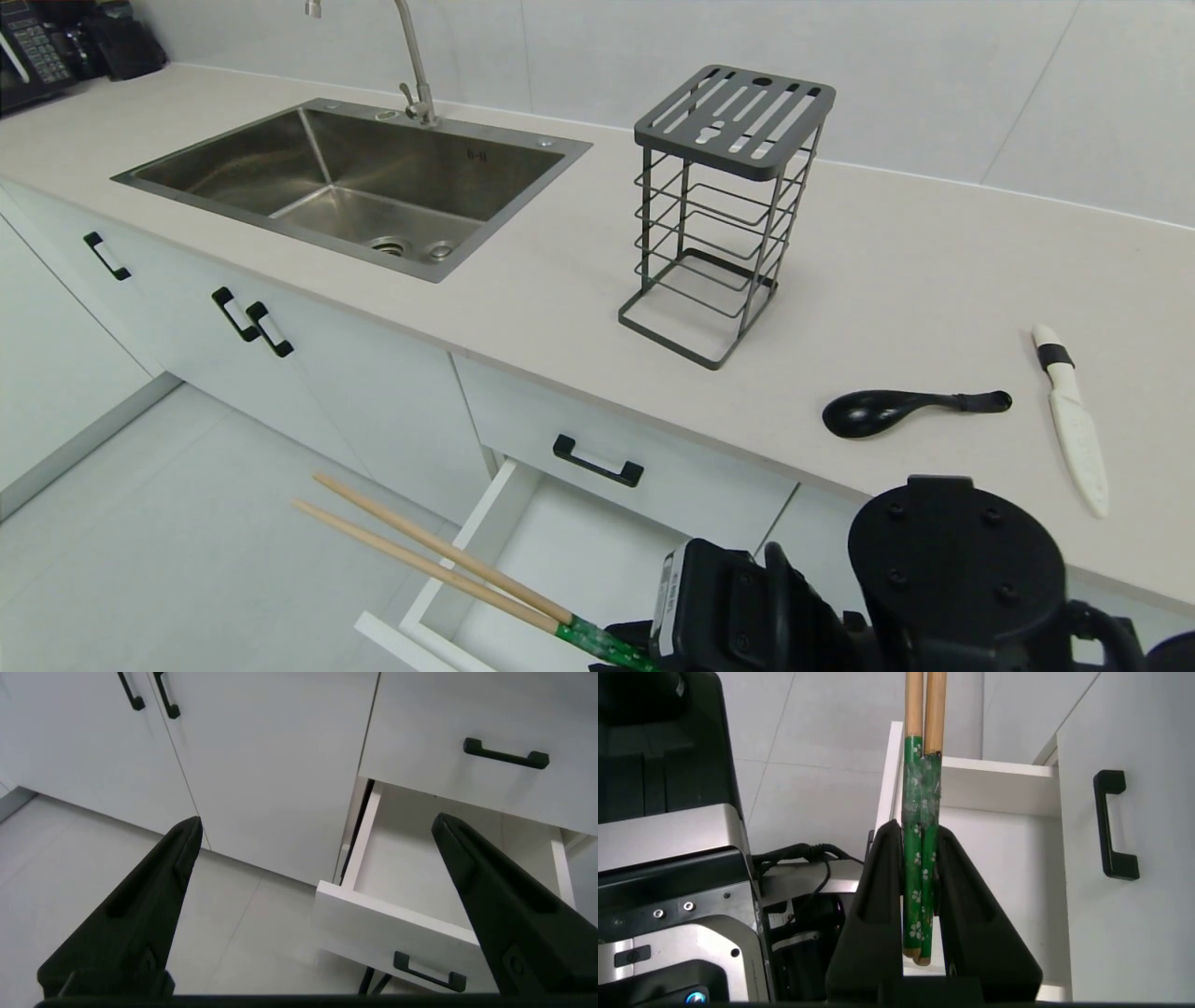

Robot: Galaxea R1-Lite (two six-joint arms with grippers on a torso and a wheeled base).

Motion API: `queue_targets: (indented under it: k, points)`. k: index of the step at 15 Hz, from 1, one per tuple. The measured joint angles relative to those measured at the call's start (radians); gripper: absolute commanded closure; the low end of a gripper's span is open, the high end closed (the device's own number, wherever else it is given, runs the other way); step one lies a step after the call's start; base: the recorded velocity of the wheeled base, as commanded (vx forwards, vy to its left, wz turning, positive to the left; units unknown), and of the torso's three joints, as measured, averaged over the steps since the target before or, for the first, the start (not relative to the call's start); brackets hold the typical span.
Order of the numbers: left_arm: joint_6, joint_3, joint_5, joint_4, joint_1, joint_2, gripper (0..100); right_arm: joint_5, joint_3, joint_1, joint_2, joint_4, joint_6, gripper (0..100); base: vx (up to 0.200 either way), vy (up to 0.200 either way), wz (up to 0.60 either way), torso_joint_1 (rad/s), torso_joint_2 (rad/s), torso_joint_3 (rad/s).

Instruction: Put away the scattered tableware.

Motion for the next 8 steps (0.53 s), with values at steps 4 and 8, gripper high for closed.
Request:
queue_targets:
  k: [4,8]
  points:
    - [0.000,0.000,0.000,0.000,0.000,0.000,0,-0.002,-0.008,0.001,0.008,0.000,0.000,100,0.000,0.000,0.00,0.000,0.00,0.000]
    - [0.000,0.000,0.000,0.000,0.000,0.000,0,-0.002,-0.011,0.001,0.015,-0.013,0.000,100,0.000,0.000,0.00,0.000,0.00,0.000]
